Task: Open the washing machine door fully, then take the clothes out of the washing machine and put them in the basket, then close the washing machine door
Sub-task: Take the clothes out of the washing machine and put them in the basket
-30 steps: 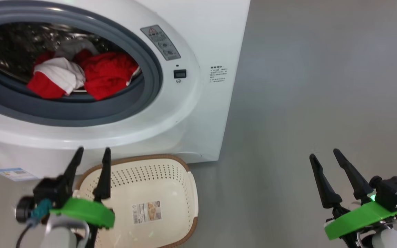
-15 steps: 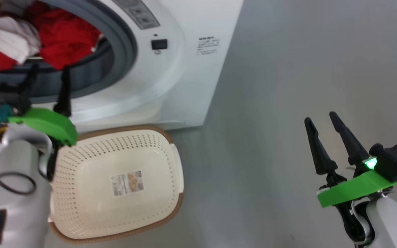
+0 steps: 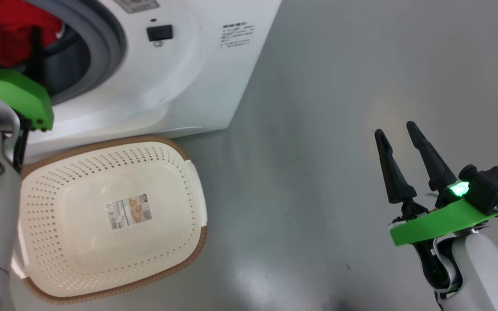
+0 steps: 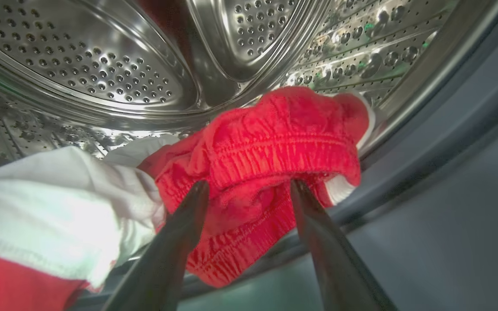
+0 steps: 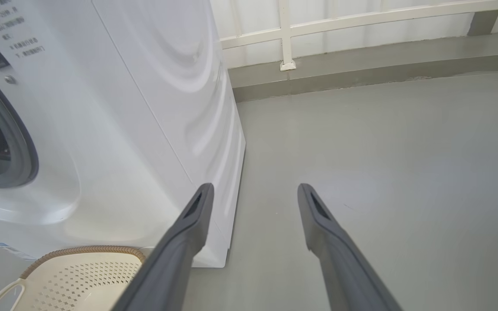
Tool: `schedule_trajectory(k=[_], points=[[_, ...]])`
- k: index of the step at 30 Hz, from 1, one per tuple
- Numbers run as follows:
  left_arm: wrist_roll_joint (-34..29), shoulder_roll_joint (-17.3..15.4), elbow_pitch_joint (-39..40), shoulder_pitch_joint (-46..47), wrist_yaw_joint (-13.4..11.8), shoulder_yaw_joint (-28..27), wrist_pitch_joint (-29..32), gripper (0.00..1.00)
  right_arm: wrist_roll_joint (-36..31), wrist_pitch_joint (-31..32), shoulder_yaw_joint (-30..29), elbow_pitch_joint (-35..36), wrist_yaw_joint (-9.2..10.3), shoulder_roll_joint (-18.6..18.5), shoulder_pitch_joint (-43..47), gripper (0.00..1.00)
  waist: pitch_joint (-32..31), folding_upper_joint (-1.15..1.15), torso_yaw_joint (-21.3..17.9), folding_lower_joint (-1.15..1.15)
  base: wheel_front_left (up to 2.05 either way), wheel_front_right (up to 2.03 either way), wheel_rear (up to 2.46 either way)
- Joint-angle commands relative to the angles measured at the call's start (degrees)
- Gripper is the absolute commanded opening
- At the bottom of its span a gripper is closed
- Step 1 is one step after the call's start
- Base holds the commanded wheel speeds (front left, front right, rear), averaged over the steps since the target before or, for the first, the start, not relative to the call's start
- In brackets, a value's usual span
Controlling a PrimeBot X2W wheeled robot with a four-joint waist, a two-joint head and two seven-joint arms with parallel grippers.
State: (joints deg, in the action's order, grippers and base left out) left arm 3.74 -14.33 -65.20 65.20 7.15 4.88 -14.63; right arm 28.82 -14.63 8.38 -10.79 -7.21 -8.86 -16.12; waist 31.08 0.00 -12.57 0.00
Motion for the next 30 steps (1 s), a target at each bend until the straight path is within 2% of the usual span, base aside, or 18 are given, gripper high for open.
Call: schedule_trajectory(k=[1, 16, 17, 18, 20, 30], points=[[-0.66, -3.13, 0.19, 1.0, -0.15, -0.36, -0.12, 1.0, 0.65, -0.37, 1.26, 1.54, -0.28, -0.37, -0.63, 1.0, 0.8, 0.0, -0.76, 0.0, 0.0, 0.0, 0.0], [-2.46, -5.68, -6.93, 6.25, -1.94, 2.9, 0.35, 1.0, 0.68, -0.37, 2.46, 1.8, -0.28, 0.27, -0.9, 1.0, 1.85, 0.0, -2.19, 0.0, 0.0, 0.0, 0.0], [-2.54, -5.71, -7.12, 6.31, -2.05, 3.11, 0.48, 0.59, 0.67, -0.37, 2.58, 1.75, -0.28, 0.33, -0.93, 1.0, 1.76, 0.0, -2.27, 0.0, 0.0, 0.0, 0.0], [-2.74, -5.76, -7.23, 6.37, -2.19, 3.44, 0.45, 0.46, 0.66, -0.37, 2.71, 1.72, -0.28, 0.36, -0.93, 1.0, 1.66, 0.0, -2.37, 0.0, 0.0, 0.0, 0.0], [-2.59, -5.81, -7.39, 6.46, -2.45, 3.56, 0.3, 0.0, 0.65, -0.37, 2.91, 1.7, -0.28, 0.39, -0.95, 1.0, 1.48, 0.0, -2.52, 0.0, 0.0, 0.0, 0.0], [1.17, -4.53, -6.38, 5.29, -2.88, 1.27, -0.29, 0.0, 0.49, -0.37, 2.51, 1.76, -0.28, 0.22, -0.34, 1.0, -0.16, 0.0, -2.09, 0.0, 0.0, 0.0, 0.0]])
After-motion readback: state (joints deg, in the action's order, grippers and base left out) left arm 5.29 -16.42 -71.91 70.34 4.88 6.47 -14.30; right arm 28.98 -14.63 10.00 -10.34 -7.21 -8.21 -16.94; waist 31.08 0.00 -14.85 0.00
